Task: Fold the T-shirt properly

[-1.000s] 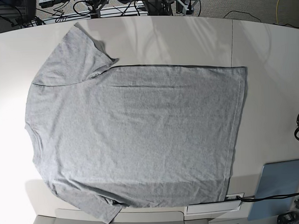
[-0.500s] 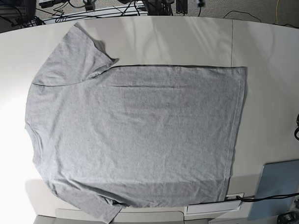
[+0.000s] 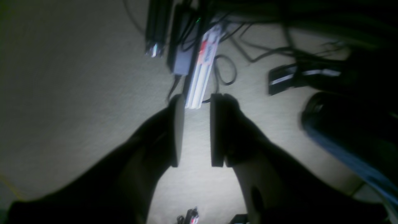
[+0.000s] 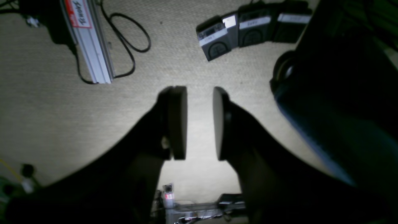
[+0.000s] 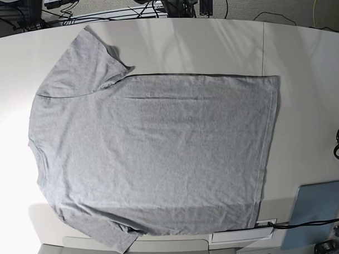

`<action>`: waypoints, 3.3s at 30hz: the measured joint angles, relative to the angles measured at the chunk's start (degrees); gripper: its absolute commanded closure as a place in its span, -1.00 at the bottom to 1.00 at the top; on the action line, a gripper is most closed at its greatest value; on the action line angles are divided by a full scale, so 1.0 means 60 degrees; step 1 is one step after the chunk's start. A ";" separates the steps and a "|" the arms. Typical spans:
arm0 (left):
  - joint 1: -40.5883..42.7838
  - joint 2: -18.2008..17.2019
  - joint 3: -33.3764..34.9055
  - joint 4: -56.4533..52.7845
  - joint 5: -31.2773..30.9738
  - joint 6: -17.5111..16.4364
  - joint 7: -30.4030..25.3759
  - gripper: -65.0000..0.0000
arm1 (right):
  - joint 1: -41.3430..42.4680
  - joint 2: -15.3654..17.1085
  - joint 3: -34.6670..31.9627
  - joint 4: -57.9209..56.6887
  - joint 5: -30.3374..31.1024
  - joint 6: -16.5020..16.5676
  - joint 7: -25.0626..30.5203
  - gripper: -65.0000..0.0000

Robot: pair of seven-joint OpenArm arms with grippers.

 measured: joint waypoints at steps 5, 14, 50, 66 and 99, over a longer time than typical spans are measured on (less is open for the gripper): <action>0.1337 -0.0018 0.0007 0.2776 -0.1399 -0.0204 0.1155 0.51 | -0.2164 0.0433 -0.0007 0.3606 0.0018 0.0025 -0.0280 0.53; 0.3260 -0.0022 0.0033 0.8364 -0.1912 -0.0233 0.1439 0.51 | -0.5202 0.1450 -0.0007 0.9406 0.0055 -0.1789 -0.0576 0.53; -0.0506 -0.3730 0.4823 1.0127 0.3260 0.1235 0.0484 -0.03 | -0.4623 0.1851 0.2794 1.3460 -0.6306 -0.1508 -0.2801 0.42; -0.2590 -0.4590 0.6870 0.7318 0.4637 0.3016 -0.1213 0.37 | -0.4568 0.1847 0.2794 1.3460 -0.6309 -0.1497 -0.2492 0.42; -0.1843 -0.5737 0.6867 0.9482 0.3461 -0.0517 0.1082 1.00 | -0.3432 0.3435 0.2801 1.3460 -0.4911 0.4014 -0.2146 -0.04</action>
